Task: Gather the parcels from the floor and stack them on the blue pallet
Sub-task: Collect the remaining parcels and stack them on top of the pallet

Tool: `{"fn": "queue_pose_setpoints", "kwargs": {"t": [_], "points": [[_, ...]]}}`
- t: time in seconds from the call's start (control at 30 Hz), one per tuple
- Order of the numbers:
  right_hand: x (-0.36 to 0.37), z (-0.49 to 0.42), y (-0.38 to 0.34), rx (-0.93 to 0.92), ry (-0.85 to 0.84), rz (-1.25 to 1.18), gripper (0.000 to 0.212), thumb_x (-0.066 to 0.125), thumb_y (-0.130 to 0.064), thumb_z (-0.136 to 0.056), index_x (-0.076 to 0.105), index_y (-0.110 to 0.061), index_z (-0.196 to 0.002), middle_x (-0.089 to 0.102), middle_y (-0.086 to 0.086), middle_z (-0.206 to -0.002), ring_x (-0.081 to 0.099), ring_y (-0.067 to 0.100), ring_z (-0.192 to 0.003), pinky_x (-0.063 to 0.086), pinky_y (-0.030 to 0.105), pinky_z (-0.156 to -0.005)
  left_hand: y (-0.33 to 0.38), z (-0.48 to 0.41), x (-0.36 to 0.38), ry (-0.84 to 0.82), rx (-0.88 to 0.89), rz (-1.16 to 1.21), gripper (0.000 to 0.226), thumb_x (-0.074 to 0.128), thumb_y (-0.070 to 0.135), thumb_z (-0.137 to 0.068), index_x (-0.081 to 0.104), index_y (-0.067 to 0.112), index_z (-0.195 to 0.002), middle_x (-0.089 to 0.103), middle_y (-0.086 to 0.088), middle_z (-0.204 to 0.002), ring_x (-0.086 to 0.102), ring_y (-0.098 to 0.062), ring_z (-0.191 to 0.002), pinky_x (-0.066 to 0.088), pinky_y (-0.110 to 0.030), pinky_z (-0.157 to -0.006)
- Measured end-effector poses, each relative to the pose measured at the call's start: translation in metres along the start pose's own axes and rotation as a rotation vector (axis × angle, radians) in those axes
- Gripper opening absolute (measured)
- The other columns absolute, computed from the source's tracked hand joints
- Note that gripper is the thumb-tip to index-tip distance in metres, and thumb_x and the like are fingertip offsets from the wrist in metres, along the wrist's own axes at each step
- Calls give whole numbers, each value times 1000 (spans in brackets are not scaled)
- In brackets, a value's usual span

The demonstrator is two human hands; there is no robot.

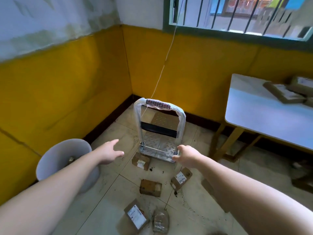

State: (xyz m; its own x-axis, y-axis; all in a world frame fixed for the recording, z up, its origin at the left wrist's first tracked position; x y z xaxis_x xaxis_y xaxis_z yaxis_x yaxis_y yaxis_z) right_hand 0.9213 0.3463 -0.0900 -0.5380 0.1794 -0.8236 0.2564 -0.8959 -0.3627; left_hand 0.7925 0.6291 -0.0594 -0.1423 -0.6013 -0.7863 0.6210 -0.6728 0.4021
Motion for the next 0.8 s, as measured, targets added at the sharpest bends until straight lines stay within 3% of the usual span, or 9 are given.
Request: {"fn": "queue_pose_setpoints", "kwargs": {"t": [0.17, 0.33, 0.43, 0.6, 0.67, 0.73, 0.8], "points": [[1, -40, 0, 58, -36, -36, 64, 57, -50, -88, 40, -18, -141, 53, 9, -130, 58, 20, -98, 50, 27, -73, -6, -55, 4, -59, -21, -15, 73, 59, 39, -88, 21, 28, -148, 27, -6, -154, 35, -28, -136, 36, -39, -104], [9, -91, -7, 134, -59, -41, 64, 57, -50, -89, 40, -17, -141, 51, 10, -135, 56, 23, -111, 49, 31, -85, -5, -127, 9, -134, 34, -35, 71, 58, 39, -89, 21, 26, -149, 26, -6, -154, 34, -28, -137, 35, -39, -105], [33, -124, -18, 203, -86, -62, 63, 55, -48, -89, 40, -16, -141, 51, 9, -136, 55, 23, -111, 45, 28, -83, -16, -177, 14, -193, 69, -75, 71, 57, 41, -90, 21, 27, -149, 26, -4, -154, 33, -26, -137, 33, -37, -105], [85, -200, -49, 265, -107, -159, 63, 57, -45, -89, 38, -19, -143, 53, 6, -136, 56, 16, -98, 42, 23, -77, -56, -273, 22, -262, 97, -105, 73, 57, 42, -89, 20, 22, -149, 25, -7, -155, 31, -26, -138, 29, -37, -110], [113, -235, -55, 259, -132, -177, 64, 59, -45, -89, 38, -20, -143, 51, 4, -139, 56, 16, -104, 44, 25, -84, -76, -308, 38, -272, 75, -89, 74, 58, 42, -89, 20, 21, -149, 26, -9, -154, 33, -27, -137, 31, -35, -108], [144, -273, -54, 239, -145, -162, 64, 59, -45, -90, 37, -18, -144, 44, 5, -145, 49, 22, -124, 41, 32, -100, -92, -343, 63, -283, 47, -43, 74, 58, 40, -90, 18, 20, -149, 26, -10, -154, 36, -27, -135, 33, -34, -105], [177, -311, -45, 248, -145, -186, 65, 58, -44, -90, 34, -18, -145, 40, 7, -148, 43, 24, -131, 37, 36, -104, -105, -379, 96, -292, 36, 23, 73, 56, 38, -91, 17, 18, -149, 24, -11, -154, 33, -28, -136, 30, -37, -108]]}}
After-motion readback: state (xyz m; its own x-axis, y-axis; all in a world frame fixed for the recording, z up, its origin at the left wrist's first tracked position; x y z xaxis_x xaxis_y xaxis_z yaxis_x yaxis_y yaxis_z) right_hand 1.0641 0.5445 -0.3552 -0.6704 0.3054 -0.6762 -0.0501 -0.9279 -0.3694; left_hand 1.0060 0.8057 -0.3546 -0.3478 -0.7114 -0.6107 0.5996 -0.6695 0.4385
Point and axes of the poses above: each hand's wrist, its own z-axis away from the middle knuckle, its own x-axis out of the palm, y = z × x, the point moved 10 cm from there along -z, towards the middle knuckle
